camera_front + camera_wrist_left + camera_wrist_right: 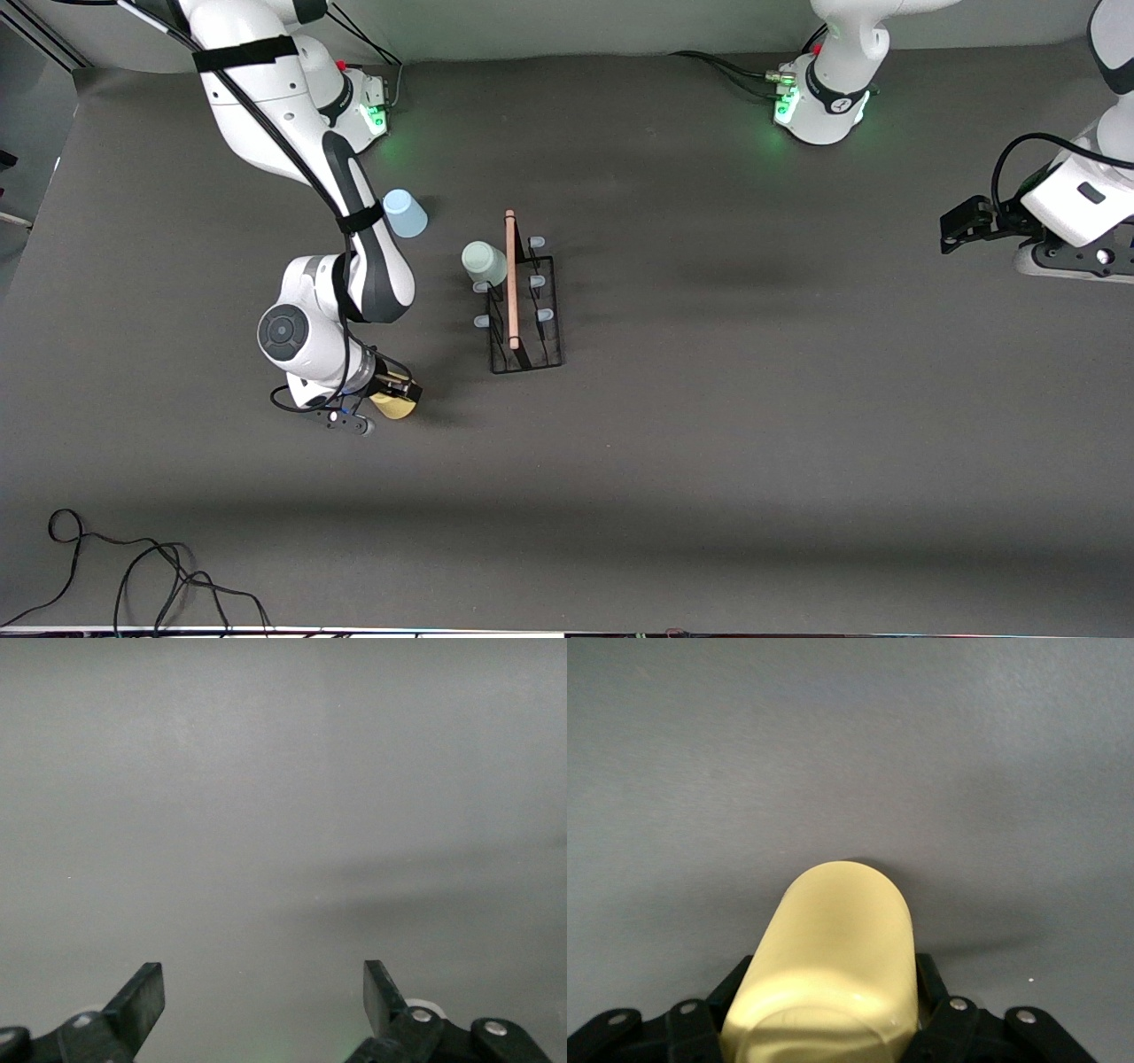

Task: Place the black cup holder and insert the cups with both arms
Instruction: 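Carry the yellow cup with the right gripper onto a rack peg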

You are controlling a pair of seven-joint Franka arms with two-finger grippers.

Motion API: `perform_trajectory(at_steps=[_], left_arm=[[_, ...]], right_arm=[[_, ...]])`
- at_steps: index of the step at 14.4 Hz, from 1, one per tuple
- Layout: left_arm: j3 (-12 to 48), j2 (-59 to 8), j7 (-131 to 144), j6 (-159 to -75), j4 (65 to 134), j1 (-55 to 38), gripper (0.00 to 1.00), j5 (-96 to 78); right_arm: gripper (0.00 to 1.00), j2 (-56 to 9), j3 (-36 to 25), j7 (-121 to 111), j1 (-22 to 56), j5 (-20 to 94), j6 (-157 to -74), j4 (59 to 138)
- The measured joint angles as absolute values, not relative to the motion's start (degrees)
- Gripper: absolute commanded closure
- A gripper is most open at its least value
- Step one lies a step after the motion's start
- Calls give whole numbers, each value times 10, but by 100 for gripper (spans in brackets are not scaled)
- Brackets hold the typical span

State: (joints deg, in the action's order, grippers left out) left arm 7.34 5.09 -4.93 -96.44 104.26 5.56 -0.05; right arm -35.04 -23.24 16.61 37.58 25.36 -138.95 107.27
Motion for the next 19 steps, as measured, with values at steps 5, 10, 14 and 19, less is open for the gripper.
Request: perform_trajectory(at_steps=[5,10,14,19], left_arm=[[75,51,-49,-964,1041,55,0,-1],[75,51,-49,-961,1038,55,0,0],[75,51,-49,-960,1038,55,0,0],[76,51,-49,-959,1038,52,0,0]], right_arm=[[100,-251,-233,208,386,258,-1278,1063],[100,-190,-232,343,466,258,-1241,1066],[100,-197,-232,379,502,257,-1243,1069],[100,-210,-231,379,509,256,-1247,1073]])
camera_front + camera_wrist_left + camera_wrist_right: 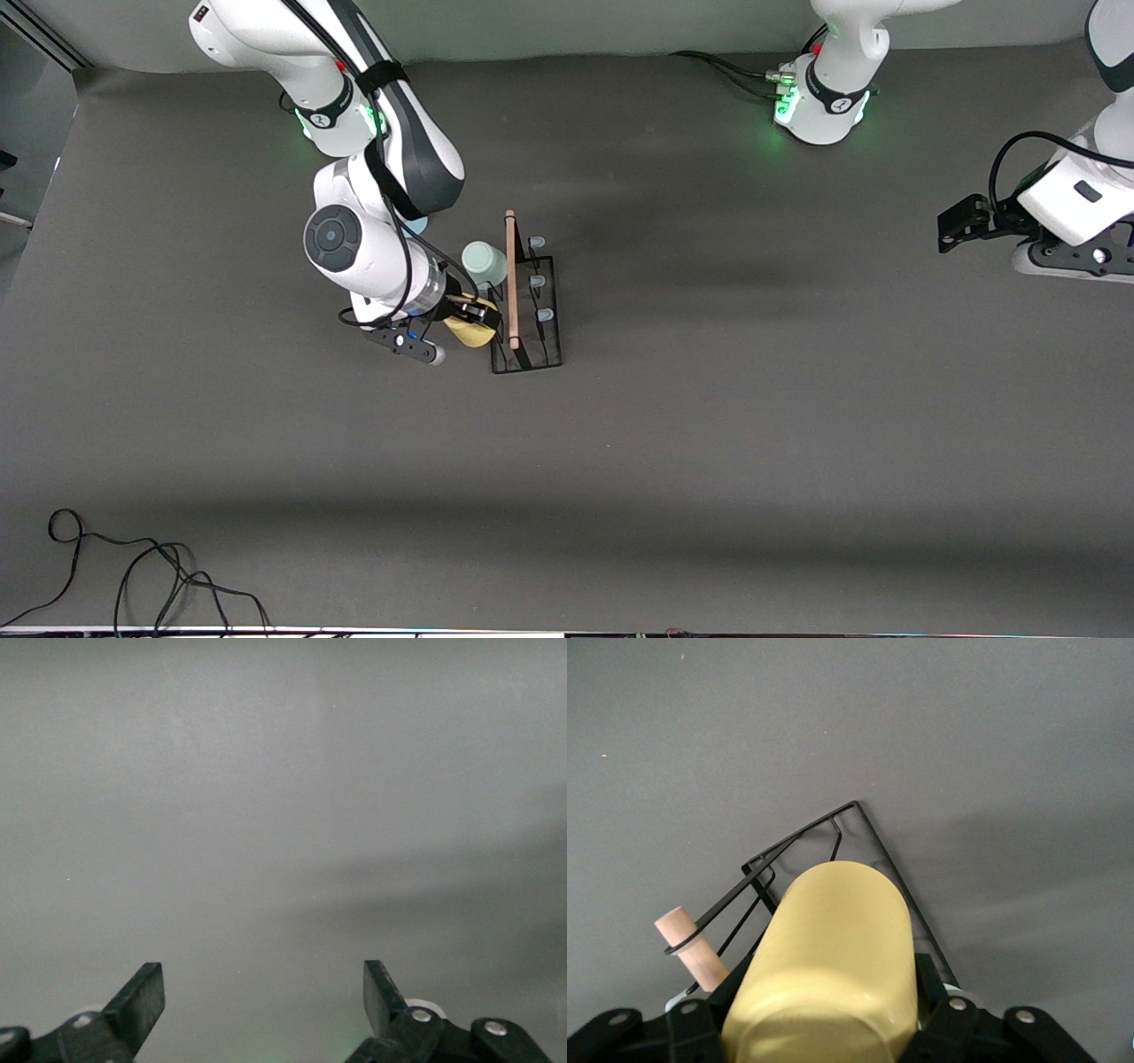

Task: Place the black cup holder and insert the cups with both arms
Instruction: 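Carry the yellow cup with the right gripper onto a rack peg, then open the right gripper and withdraw it from the rack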

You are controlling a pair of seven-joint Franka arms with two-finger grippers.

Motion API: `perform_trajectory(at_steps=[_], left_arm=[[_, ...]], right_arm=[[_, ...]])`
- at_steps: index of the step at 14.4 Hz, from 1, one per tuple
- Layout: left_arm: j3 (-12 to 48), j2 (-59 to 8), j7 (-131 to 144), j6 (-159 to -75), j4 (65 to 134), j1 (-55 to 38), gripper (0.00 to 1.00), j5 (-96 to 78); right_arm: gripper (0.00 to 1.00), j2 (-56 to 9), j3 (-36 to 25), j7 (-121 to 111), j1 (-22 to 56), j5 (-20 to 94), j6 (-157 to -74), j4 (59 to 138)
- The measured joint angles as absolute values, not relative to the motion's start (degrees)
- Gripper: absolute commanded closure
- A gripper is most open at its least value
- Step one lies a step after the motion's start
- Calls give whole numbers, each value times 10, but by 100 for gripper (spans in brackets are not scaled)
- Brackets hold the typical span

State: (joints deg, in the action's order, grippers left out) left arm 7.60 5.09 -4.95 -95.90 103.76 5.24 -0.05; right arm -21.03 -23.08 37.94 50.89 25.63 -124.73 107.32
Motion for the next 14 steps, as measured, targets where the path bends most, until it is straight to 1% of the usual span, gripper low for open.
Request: perform_trajectory(at_steps=[1,2,3,5,8,10,12,14], left_arm=[[76,51,-49,-959,1038,51,0,0],[76,51,-49,-958,1038,50,0,0],[76,51,-49,-958,1038,50,0,0],[76,51,-49,-955,1038,48,0,0],[76,51,-49,-952,1038,47,0,0],[76,51,-49,-952,1038,47,0,0],[76,51,-49,-952,1038,46,0,0],[76,51,-49,-952,1038,45,0,0]], right_arm=[[100,-217,-231,383,515,256,-1253,1073],[34,-224,-231,391,521,256,-1264,1073],[1,-232,-230,398,526,256,-1274,1073],[0,-244,-230,400,529,254,-1284,1073],[0,-242,-234,400,529,250,-1281,1071],[0,-229,-243,400,529,224,-1251,1062],[0,-205,-266,399,529,176,-1169,1029],[0,-179,-304,376,528,146,-1047,967]])
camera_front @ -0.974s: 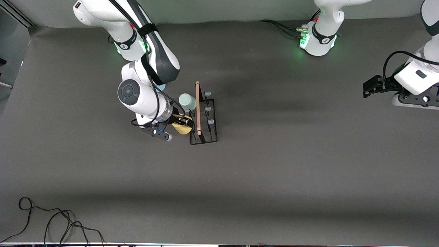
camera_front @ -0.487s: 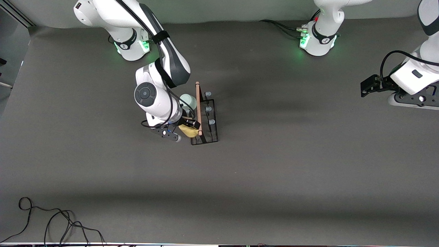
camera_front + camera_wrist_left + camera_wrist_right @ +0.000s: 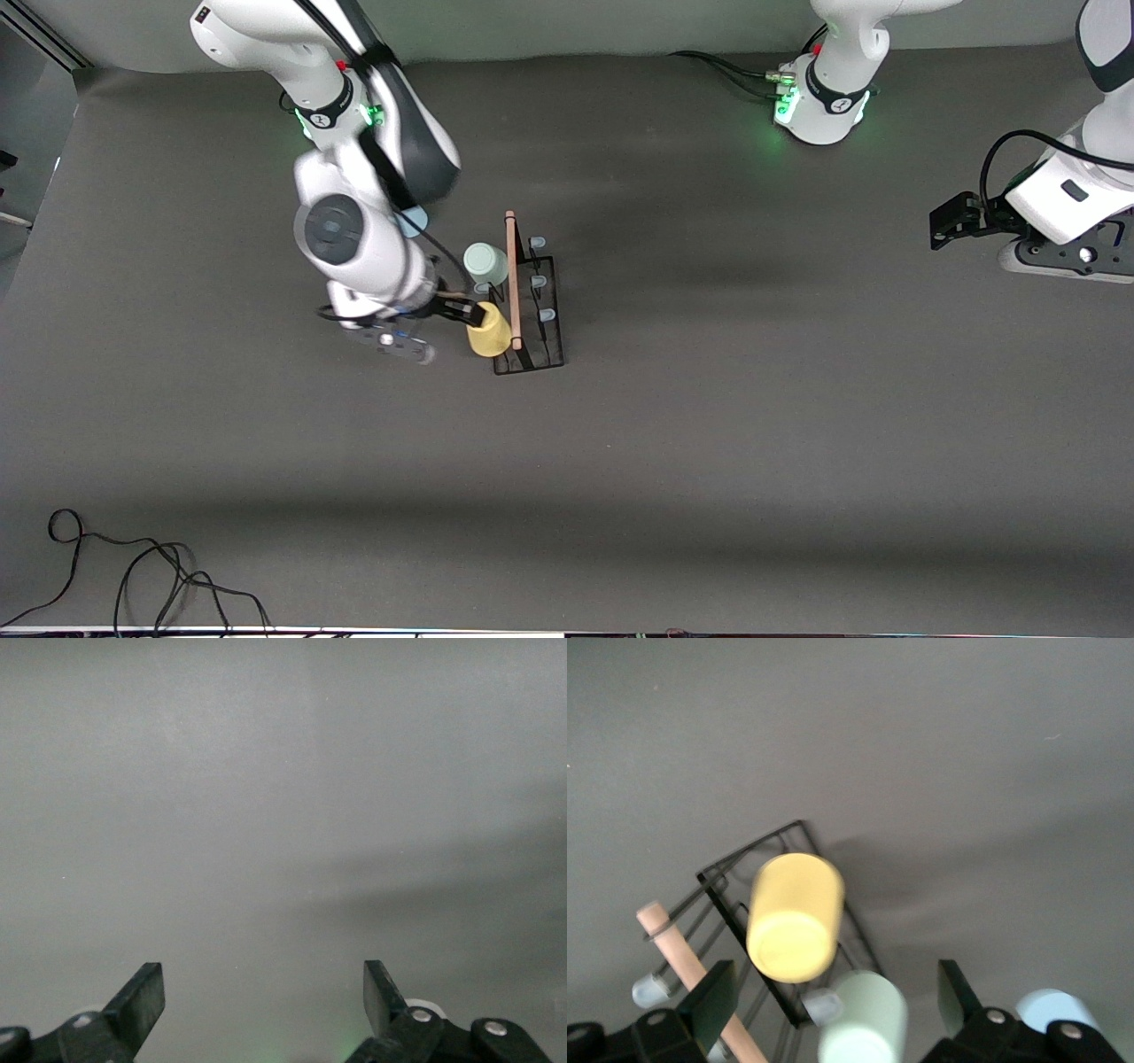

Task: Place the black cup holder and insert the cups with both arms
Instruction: 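Open the right gripper and withdraw it from the rack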

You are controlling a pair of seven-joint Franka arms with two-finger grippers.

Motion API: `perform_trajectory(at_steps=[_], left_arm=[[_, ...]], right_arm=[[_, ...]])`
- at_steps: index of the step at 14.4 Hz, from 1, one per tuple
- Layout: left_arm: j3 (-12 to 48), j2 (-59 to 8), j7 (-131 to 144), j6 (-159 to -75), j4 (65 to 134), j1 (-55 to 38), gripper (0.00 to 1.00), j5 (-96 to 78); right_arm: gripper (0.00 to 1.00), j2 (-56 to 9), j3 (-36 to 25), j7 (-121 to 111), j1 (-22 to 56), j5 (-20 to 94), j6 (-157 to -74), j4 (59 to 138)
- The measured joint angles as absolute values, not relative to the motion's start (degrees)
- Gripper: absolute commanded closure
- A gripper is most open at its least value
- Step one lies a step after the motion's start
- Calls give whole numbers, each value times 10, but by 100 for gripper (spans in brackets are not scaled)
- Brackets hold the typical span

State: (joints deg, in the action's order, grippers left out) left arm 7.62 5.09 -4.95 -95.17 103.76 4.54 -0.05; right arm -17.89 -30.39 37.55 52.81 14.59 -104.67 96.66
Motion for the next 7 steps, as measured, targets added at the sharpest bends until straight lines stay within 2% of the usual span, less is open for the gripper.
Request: perform_trajectory(at_steps=[4,7], left_arm=[[77,51,-49,-952,1037,41,0,0],[77,51,-49,-952,1037,35,0,0]], right_arm=[[0,-154,-412,230,526,139,-829,852],[0,-146,-476,142,525,113,-765,815]])
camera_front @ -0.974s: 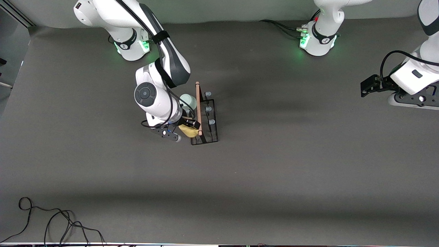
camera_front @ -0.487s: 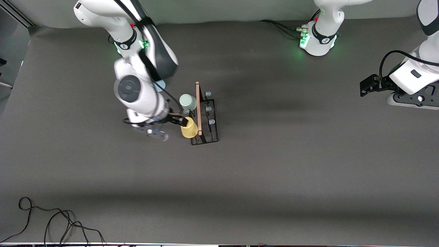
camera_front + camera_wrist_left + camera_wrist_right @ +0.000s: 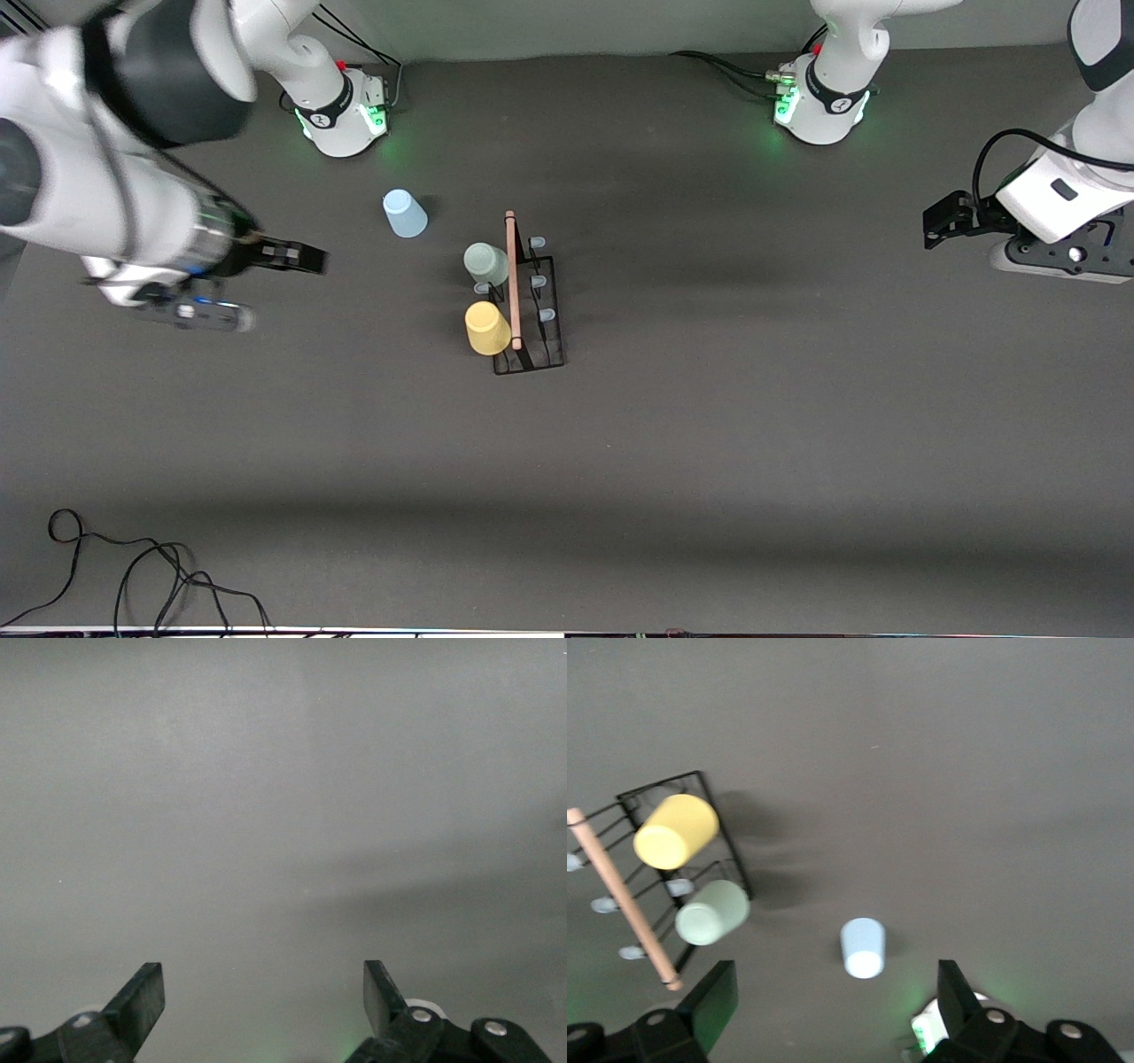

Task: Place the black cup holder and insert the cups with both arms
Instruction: 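Open the right gripper and withdraw it from the rack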

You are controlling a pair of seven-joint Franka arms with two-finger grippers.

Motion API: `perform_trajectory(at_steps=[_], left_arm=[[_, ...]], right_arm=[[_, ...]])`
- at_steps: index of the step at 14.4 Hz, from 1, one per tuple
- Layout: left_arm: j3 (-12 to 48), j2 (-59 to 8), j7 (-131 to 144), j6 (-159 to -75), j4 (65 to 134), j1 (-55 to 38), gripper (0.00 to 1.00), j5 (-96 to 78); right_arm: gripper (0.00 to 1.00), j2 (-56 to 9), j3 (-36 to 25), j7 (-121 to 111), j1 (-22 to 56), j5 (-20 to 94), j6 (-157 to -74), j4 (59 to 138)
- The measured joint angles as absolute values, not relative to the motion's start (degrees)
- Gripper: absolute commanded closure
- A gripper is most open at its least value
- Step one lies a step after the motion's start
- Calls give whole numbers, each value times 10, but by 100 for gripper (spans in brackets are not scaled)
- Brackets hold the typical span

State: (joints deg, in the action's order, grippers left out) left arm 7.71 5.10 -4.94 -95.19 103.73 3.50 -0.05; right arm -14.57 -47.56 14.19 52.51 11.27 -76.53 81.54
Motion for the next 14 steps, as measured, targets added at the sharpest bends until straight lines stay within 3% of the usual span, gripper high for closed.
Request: perform_trajectory(at_steps=[9,14], left_arm=[[77,54,-49,-953,1033,31,0,0],[77,56,-49,-953,1031,31,0,0]], right_arm=[[0,-127,-489,73,492,36,-759,804],[0,-103,-311,49,295,35,-759,802]])
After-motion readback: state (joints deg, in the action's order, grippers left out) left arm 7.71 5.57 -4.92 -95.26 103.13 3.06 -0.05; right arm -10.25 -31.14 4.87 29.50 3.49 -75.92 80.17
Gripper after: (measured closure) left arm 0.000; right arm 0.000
